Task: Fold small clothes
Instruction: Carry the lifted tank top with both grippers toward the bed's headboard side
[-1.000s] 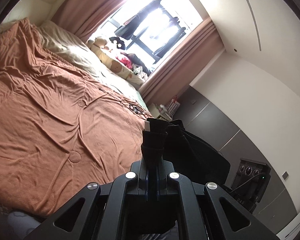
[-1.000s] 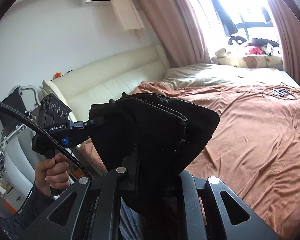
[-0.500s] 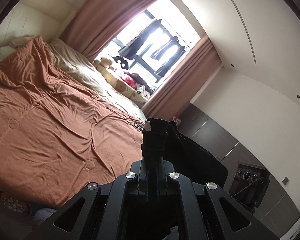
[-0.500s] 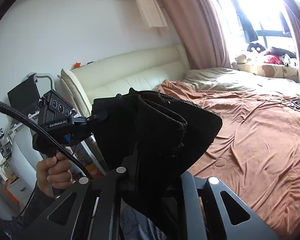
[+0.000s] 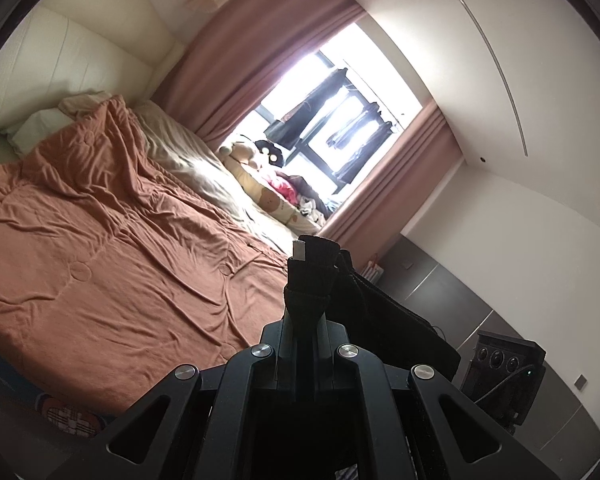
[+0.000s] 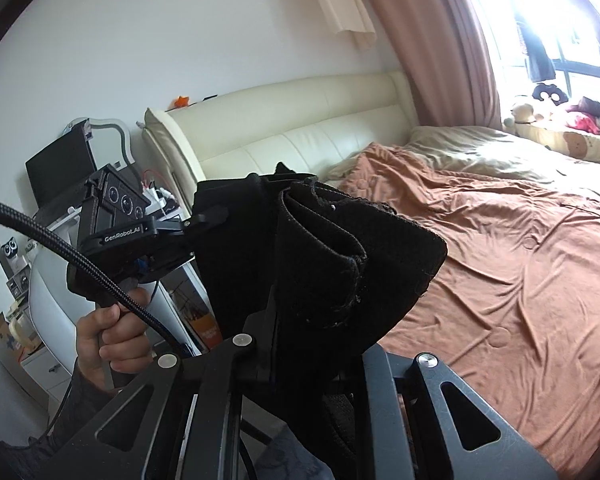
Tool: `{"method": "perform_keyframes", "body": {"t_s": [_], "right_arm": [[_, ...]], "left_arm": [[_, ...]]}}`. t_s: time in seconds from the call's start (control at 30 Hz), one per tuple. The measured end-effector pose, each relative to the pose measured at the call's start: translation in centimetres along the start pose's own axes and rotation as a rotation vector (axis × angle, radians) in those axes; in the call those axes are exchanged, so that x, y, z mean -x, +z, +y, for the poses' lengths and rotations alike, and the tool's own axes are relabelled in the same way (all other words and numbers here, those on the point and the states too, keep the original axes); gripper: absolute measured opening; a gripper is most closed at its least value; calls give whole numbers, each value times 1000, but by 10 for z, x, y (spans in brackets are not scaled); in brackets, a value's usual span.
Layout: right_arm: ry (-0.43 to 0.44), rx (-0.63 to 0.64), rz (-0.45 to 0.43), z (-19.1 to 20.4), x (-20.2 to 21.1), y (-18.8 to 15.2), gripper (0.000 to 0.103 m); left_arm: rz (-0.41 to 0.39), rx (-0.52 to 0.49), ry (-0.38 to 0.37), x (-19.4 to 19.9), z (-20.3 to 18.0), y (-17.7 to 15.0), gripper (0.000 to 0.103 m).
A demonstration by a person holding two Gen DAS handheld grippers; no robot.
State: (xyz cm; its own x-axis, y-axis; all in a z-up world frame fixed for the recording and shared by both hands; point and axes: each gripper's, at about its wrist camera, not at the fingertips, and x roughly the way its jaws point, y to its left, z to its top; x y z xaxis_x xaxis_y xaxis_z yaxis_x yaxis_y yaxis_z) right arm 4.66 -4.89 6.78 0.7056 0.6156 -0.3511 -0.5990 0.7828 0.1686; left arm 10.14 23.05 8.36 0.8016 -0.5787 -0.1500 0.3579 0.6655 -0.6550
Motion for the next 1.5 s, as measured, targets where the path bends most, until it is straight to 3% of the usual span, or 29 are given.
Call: {"method": "perform_keyframes", "body": {"t_s": [0.7,1.2,1.37,1.5], "right_arm": [[163,35,78,-2,-233,69,10],[232,29,140,47,-385,93,10],[223,-13,175,41,-441,90,10],[192,-38,209,31,-492,89,10]], "left_arm": [[-27,-29,268,24,152,131,4],[-56,1,448,60,249,184,4],[-60,57,509,52,298,194,4],[-42,100,568,23,337,202,4]]}}
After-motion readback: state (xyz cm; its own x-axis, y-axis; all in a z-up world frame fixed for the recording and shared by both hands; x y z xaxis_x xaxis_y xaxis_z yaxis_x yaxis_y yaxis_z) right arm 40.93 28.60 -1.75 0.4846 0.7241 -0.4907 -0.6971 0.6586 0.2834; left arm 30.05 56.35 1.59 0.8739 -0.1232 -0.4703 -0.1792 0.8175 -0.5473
